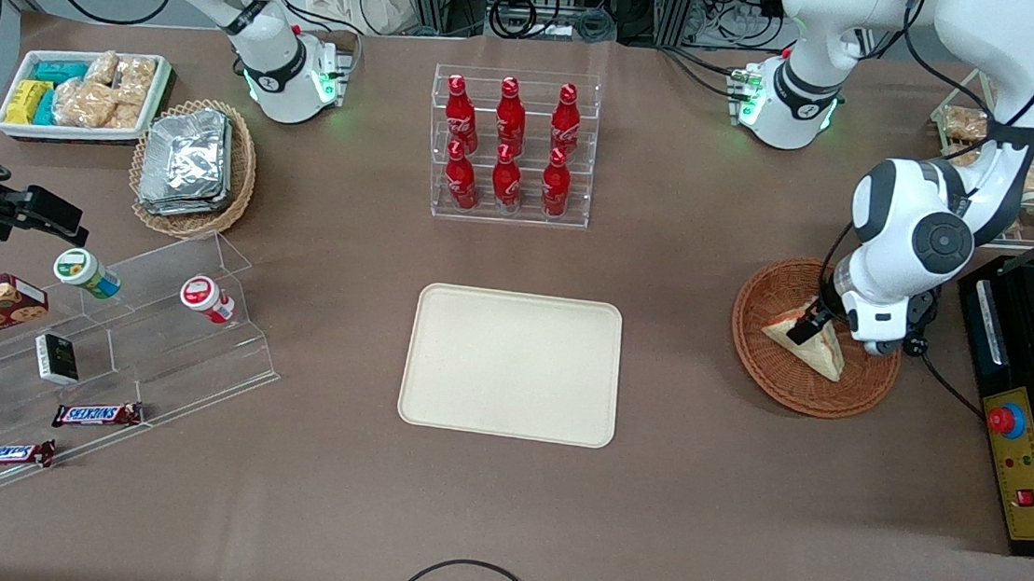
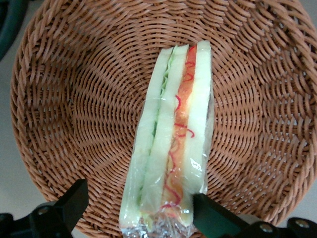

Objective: Place sandwich from basket to tray
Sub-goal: 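Close the left gripper on the wrapped sandwich's crust edge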

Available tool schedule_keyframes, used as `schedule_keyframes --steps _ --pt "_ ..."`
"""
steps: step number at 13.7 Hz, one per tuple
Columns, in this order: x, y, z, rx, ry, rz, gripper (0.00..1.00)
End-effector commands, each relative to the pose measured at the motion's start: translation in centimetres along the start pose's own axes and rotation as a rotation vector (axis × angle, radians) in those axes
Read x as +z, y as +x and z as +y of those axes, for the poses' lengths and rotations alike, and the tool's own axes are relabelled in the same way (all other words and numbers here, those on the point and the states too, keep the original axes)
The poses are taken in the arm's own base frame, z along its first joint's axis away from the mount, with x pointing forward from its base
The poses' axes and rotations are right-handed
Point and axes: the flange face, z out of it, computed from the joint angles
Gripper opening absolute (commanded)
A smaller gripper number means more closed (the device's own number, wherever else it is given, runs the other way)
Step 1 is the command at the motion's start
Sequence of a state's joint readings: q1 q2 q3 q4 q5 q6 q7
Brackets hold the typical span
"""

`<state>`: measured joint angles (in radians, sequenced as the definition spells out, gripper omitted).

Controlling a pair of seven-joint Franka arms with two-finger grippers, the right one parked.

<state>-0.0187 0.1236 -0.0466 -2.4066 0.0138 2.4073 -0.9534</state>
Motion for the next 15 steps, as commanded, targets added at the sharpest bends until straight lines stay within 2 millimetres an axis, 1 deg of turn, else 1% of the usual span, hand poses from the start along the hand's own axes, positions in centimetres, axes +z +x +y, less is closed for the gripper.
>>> schedule_keyframes --steps 1,3,5,6,7,8,11,12,14,15 --pt "-0.5 0.3 0.0 -0.003 -0.017 0.007 1.0" --pt "-1.8 0.8 0.5 -0.005 -0.021 0.011 1.0" --pt "-3.7 1.4 1.4 -0.004 -0.006 0.0 1.0" --pt "-4.3 1.7 1.7 -0.005 0.005 -0.008 1.0" --pt "-4.2 1.6 1.8 -0.004 0.008 -0.01 1.0" --pt "-3.8 1.6 1.7 -0.004 0.014 -0.015 1.0" --pt "-1.5 1.7 1.6 -0.005 0.036 -0.034 1.0" --pt "-0.3 2.0 1.5 -0.005 0.036 -0.034 1.0" --pt "2.4 3.3 1.2 -0.026 0.032 -0.04 1.0" --pt "2.9 3.5 1.2 -0.029 0.026 -0.037 1.0"
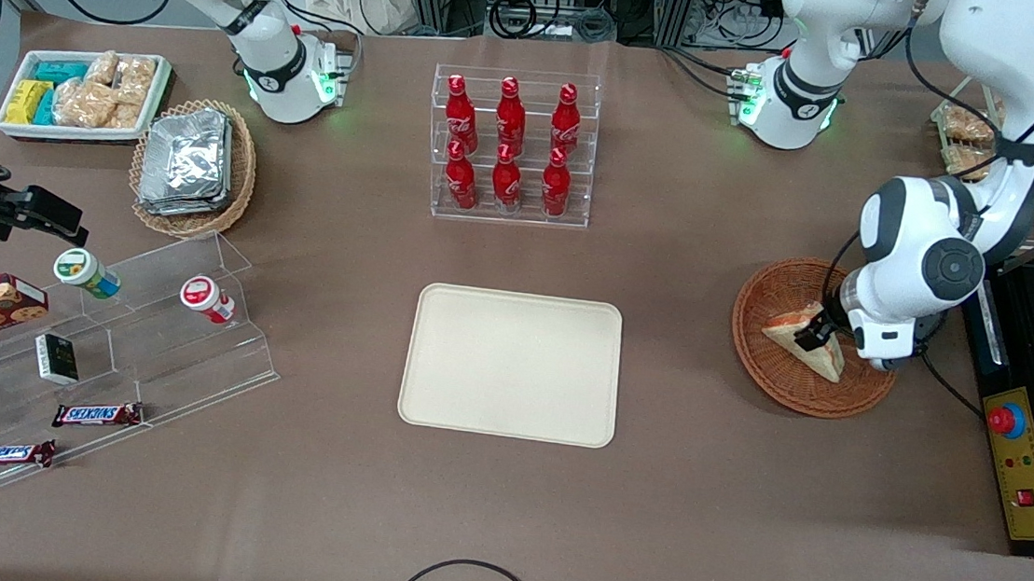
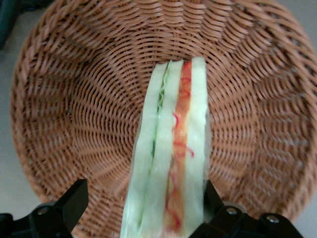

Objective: Place sandwich from basket to tray
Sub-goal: 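Close the left gripper on the wrapped sandwich's crust edge, then lift the sandwich out of the basket with the left gripper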

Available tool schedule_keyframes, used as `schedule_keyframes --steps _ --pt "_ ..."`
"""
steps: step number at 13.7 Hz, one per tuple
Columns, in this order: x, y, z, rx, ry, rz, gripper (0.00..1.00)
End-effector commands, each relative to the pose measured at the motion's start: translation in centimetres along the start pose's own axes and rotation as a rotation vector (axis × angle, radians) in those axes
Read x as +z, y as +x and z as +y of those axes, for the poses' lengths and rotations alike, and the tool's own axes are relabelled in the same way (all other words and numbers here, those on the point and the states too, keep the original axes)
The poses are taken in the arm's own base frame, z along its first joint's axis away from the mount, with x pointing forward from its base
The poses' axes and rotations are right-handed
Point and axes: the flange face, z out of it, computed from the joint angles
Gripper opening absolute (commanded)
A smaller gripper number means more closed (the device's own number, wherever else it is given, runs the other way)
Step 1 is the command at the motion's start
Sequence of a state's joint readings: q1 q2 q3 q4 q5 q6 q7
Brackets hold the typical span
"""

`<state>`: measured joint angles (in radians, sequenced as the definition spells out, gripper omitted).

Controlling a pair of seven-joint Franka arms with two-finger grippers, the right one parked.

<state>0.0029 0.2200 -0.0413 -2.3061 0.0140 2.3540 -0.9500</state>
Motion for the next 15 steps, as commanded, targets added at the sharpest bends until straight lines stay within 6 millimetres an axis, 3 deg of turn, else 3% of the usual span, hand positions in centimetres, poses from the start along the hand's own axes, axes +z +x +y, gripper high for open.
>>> schedule_keyframes --steps 1,2,3,4,6,11,13,15 --pt "2.2 1.0 0.0 -0.006 -0.005 -0.007 0.98" --pt "2.1 0.9 0.1 -0.004 -0.005 -0.007 0.68" --pt "1.5 0.7 0.2 0.002 -0.005 -0.006 0.06" --pt "0.5 0.4 0.2 0.006 0.004 -0.01 0.0" --pt "-1.7 -0.2 0.3 0.032 0.021 -0.015 0.0" --pt "-10.9 -1.1 -0.3 0.333 -0.054 0.072 0.0" --pt "-15.2 -2.1 1.5 0.45 -0.033 0.058 0.0" --pt "-20.6 -4.8 4.8 0.533 -0.01 0.035 0.0"
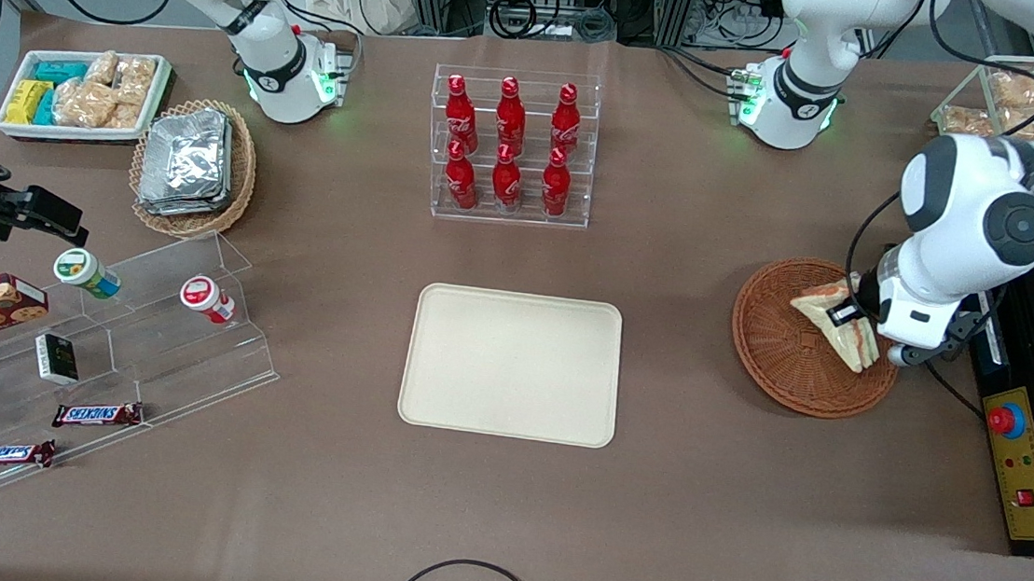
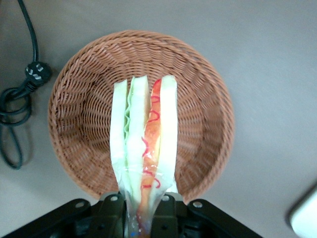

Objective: Place sandwich from basket to tray
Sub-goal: 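Lift the sandwich out of the basket with the left gripper, then carry the sandwich over the beige tray and lower it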

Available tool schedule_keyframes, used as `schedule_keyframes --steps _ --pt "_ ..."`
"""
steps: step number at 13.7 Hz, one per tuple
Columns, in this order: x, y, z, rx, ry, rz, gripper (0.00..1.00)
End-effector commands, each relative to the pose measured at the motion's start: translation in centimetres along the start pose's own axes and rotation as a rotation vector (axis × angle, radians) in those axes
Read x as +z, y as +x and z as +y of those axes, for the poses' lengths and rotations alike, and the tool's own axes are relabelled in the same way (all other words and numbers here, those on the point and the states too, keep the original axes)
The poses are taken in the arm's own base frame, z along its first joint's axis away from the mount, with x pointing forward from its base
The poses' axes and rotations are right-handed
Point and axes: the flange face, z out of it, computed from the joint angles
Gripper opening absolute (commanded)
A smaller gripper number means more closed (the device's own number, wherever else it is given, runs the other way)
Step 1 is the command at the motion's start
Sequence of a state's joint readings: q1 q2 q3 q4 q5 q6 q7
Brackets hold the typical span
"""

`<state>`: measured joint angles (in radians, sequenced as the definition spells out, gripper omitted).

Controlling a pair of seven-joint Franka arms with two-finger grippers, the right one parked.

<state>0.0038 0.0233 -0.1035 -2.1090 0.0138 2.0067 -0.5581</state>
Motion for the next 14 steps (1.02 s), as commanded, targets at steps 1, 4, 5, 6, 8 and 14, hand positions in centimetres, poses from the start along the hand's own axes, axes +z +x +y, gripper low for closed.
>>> schedule_keyframes --steps 1,4,5,6,8,14 --pt "-7.1 -1.3 6.6 0.133 0.004 -0.014 0.0" --pt "-9.9 -2.3 12.7 0.247 0.003 -0.07 0.0" --pt "-9.9 -2.6 14.6 0.275 -0.003 -0.085 0.0" --pt "-9.1 -3.2 16.4 0.302 -0.009 -0.102 0.0" --pt "-5.1 -3.1 19.4 0.34 -0.02 -0.13 0.0" --pt "4.4 -6.9 28.2 0.394 -0.029 -0.123 0.0"
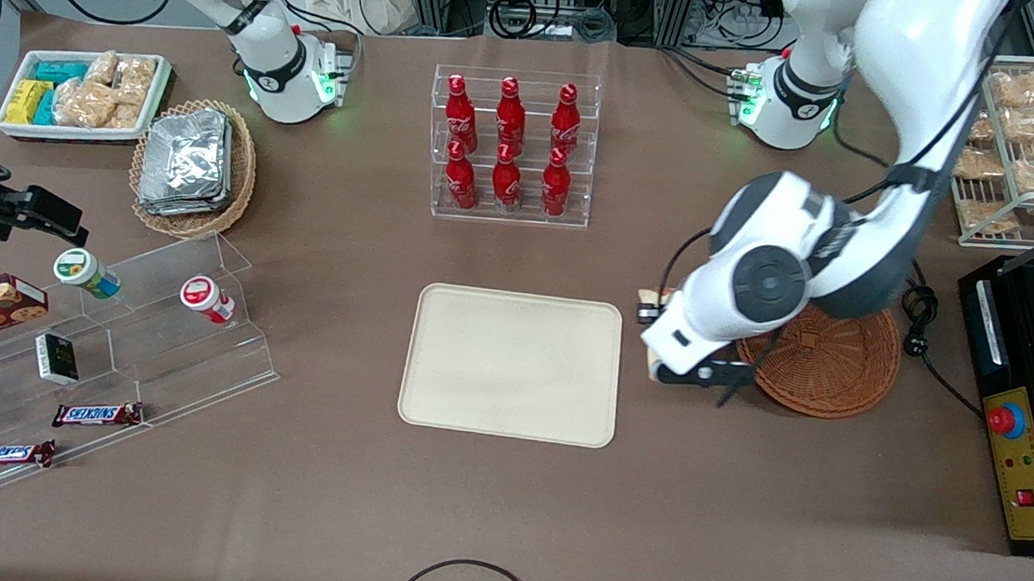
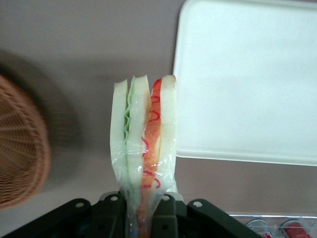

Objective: Place sandwich from basket to tray
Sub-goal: 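Carry the sandwich over the beige tray and lower it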

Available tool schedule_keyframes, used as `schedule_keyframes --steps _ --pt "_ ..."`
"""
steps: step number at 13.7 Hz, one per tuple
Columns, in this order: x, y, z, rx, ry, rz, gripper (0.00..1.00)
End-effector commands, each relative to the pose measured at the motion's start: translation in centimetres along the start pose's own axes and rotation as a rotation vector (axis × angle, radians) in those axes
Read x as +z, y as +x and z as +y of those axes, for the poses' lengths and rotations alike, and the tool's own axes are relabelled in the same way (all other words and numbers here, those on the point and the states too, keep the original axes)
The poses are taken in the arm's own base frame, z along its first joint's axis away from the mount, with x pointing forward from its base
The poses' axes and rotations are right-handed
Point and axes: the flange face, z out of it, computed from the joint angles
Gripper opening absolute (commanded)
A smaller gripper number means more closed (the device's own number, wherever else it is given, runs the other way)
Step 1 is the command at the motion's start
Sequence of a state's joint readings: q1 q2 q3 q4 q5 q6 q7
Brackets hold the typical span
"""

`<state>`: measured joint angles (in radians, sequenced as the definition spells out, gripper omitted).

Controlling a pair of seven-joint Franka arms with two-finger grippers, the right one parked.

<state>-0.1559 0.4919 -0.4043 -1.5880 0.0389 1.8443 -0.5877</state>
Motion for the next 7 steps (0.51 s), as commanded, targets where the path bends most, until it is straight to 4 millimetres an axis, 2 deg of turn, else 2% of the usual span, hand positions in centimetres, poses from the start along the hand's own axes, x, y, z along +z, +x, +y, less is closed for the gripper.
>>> schedule_keyframes --steps 1,3,6,7 --pt "3.2 1.4 2.7 -0.016 -0.023 0.022 0.0" --pt "6.3 1.1 4.9 0.016 -0.02 0.001 0.0" --pt "10.3 1.3 6.6 0.037 -0.041 -0.003 0.0" --pt "11.1 1.4 6.8 0.04 -0.045 -0.003 0.0"
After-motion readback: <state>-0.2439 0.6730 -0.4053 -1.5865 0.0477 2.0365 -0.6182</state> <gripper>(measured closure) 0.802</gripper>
